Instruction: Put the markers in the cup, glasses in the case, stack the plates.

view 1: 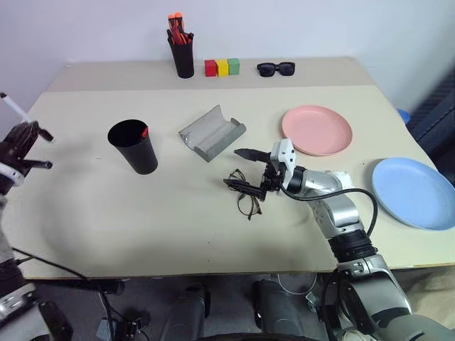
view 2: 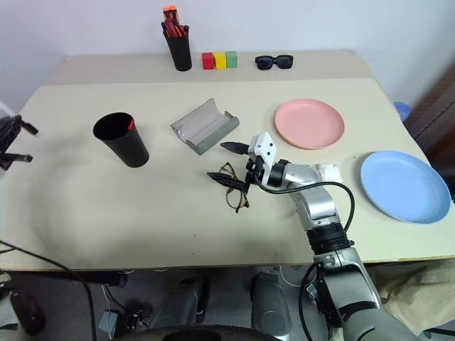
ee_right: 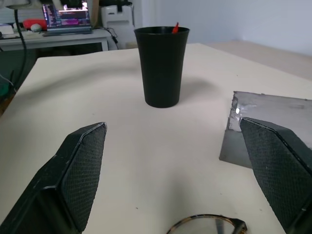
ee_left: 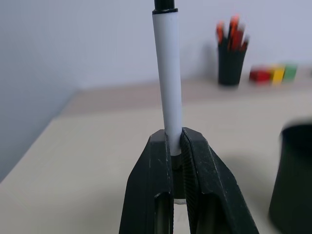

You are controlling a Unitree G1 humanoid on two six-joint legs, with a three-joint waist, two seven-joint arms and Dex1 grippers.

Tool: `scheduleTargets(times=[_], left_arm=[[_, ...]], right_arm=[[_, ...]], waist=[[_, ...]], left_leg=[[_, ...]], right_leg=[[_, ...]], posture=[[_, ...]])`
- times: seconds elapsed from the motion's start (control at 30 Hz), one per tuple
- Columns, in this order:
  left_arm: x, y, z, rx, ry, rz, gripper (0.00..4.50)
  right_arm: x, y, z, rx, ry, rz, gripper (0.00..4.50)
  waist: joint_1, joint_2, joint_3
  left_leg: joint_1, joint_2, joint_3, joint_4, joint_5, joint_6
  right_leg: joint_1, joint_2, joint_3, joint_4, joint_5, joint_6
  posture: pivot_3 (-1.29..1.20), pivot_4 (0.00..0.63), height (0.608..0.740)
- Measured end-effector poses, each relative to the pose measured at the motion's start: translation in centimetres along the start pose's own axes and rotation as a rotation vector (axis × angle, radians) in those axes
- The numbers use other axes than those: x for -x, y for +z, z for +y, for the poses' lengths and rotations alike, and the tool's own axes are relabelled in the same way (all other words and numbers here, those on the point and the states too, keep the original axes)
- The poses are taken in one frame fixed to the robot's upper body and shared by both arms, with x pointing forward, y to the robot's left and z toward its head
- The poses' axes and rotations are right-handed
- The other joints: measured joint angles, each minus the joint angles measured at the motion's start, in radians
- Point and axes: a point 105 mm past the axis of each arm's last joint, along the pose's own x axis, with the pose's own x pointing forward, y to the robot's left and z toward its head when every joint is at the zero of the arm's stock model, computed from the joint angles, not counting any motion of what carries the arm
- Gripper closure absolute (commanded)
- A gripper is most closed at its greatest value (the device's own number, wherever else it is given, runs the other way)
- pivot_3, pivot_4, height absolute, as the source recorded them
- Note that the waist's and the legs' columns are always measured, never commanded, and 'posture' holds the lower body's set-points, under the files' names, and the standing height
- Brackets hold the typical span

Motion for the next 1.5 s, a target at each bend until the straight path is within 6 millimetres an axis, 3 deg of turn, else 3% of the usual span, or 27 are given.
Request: scheduleTargets(times=[0.33,0.6,0.77,0.87,1.13,1.5], left_arm=[[-3.3,1.6,-4.1,0.09,-0.054,-0.121,4.4],[-3.5,2.0,-6.1,0.124,-0.141,-0.124,4.4],[-3.3,0.7,-7.9,0.149,-0.212,-0.06,4.4],[-3.1,0.1,-9.1,0.156,-0.252,-0.035,4.4],[-3.1,-0.9,-9.8,0.158,-0.26,0.001,4.4],[-3.1,-1.8,-10.2,0.156,-0.263,0.032,4.4]], right_arm=[[-0.3,0.1,-0.2,0.018,0.002,-0.003,0.05],[-0.2,-0.4,-0.4,0.013,-0.007,0.009,0.05],[-0.3,-0.5,-0.5,-0.001,-0.02,-0.005,0.05],[-0.3,0.6,-1.1,-0.009,-0.039,-0.063,0.05],[-0.2,2.3,-1.2,-0.035,-0.027,-0.173,0.05],[0.0,2.7,-1.1,-0.023,-0.02,-0.185,0.05]], waist=[[-0.007,0.0,0.0],[-0.007,0.0,0.0],[-0.006,0.0,0.0],[-0.006,0.0,0.0],[-0.005,0.0,0.0],[-0.006,0.0,0.0]], left_leg=[[0.0,0.0,0.001,-0.001,0.0,0.0],[0.0,0.0,0.002,-0.001,0.0,0.0],[0.0,0.0,0.002,-0.001,0.0,0.0],[0.0,0.0,0.002,-0.001,0.0,0.0],[0.0,0.0,0.002,-0.001,0.0,0.0],[0.0,0.0,0.002,-0.001,0.0,0.0]], right_leg=[[-0.001,0.0,0.001,0.0,0.0,0.0],[-0.001,0.0,0.001,0.0,0.0,0.0],[-0.001,0.0,0.001,0.0,0.0,0.0],[-0.001,0.0,0.002,0.0,0.0,0.0],[-0.001,0.001,0.002,-0.001,0.0,0.0],[-0.001,0.001,0.002,-0.001,0.0,0.0]], posture=[[0.0,0.15,0.74],[0.0,0.15,0.74],[0.0,0.15,0.74],[0.0,0.15,0.74],[0.0,0.15,0.74],[0.0,0.15,0.74]])
